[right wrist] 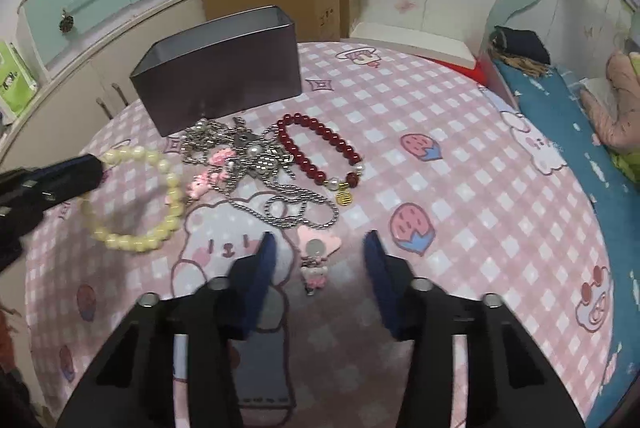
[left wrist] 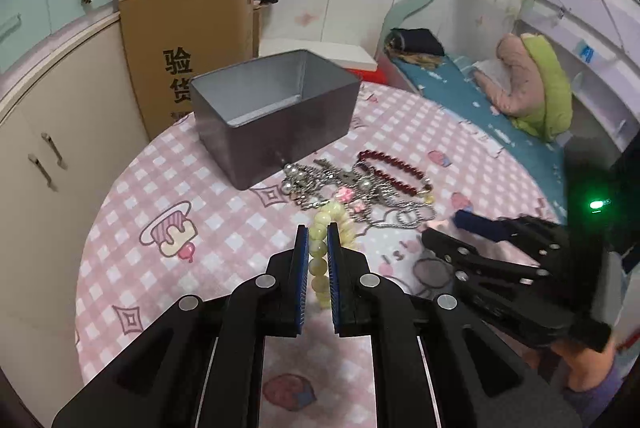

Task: Organize jewelry
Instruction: 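Lower the yellow bracelet into the grey box with the left tool and open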

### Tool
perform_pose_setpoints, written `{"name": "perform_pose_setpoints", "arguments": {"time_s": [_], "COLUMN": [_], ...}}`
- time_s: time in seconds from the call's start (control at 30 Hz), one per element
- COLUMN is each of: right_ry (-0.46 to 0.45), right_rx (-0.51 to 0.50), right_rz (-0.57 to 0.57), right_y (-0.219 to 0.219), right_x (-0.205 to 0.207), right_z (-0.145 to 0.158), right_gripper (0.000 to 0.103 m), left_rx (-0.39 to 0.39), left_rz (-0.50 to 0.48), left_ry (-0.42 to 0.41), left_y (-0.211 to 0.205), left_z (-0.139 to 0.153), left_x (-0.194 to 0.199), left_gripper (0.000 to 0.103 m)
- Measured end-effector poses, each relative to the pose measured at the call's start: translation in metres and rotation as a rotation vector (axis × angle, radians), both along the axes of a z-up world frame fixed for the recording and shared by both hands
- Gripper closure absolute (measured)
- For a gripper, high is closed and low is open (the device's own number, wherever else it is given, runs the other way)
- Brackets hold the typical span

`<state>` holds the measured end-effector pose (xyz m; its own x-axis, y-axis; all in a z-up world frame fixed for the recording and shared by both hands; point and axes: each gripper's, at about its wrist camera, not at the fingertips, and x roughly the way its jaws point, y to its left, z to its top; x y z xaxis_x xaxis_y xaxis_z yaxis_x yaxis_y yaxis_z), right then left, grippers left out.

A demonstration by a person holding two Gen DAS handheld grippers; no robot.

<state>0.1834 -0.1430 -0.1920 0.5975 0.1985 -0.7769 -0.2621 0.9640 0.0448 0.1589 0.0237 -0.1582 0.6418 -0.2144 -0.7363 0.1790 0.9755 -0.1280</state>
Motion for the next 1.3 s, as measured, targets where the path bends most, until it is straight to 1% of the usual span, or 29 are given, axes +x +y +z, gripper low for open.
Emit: {"name": "perform_pose_setpoints", "arguments": {"time_s": [0.03, 0.07, 0.27, 0.37, 0.47, 0.67, 0.8, 0.93, 1.03, 1.13, 1.23, 1.3], "right_ry": [-0.005, -0.003, 0.008, 0.0, -0.017, -0.062, -0.099, -0.133, -0.152, -0.161, -0.168, -0.173], "right_rx": [-0.009, -0.003, 0.017, 0.028, 0.039, 0.084, 0.1, 0.127, 0.142, 0.148, 0.132, 0.123], "right_rz": [-0.006, -0.003, 0.007, -0.001, -0.008, -0.013, -0.004, 0.02, 0.042, 0.07, 0.091, 0.097], "right_y": [-0.001, -0.002, -0.005, -0.008, -0.012, -0.019, -0.015, -0.006, 0.006, 0.021, 0.039, 0.05], "right_x": [0.0, 0.001, -0.003, -0.007, -0.008, -0.004, 0.005, 0.018, 0.032, 0.049, 0.066, 0.079], "right_z": [0.0, 0.0, 0.002, 0.006, 0.016, 0.043, 0.065, 0.089, 0.104, 0.115, 0.122, 0.124], "right_gripper": [0.08, 0.081, 0.081, 0.081, 0.081, 0.081, 0.081, 0.081, 0.081, 0.081, 0.081, 0.081], "left_rx": [-0.009, -0.013, -0.058, -0.096, -0.13, -0.158, -0.164, -0.144, -0.149, -0.132, -0.084, -0.075], "left_rz": [-0.005, -0.007, -0.032, -0.063, -0.092, -0.134, -0.156, -0.142, -0.137, -0.115, -0.085, -0.066], "left_ry": [-0.007, -0.011, -0.025, -0.027, -0.037, -0.094, -0.114, -0.137, -0.141, -0.124, -0.119, -0.096], "left_y": [0.001, 0.001, 0.001, 0.002, 0.003, 0.005, 0.009, 0.017, 0.022, 0.026, 0.027, 0.031], "left_z": [0.004, 0.006, 0.02, 0.028, 0.041, 0.075, 0.093, 0.108, 0.119, 0.12, 0.117, 0.109], "left_x": [-0.002, -0.003, -0.006, -0.005, -0.001, 0.011, 0.026, 0.045, 0.065, 0.087, 0.1, 0.112], "left_gripper": [0.093, 0.093, 0.093, 0.093, 0.093, 0.093, 0.093, 0.093, 0.093, 0.093, 0.093, 0.093]}}
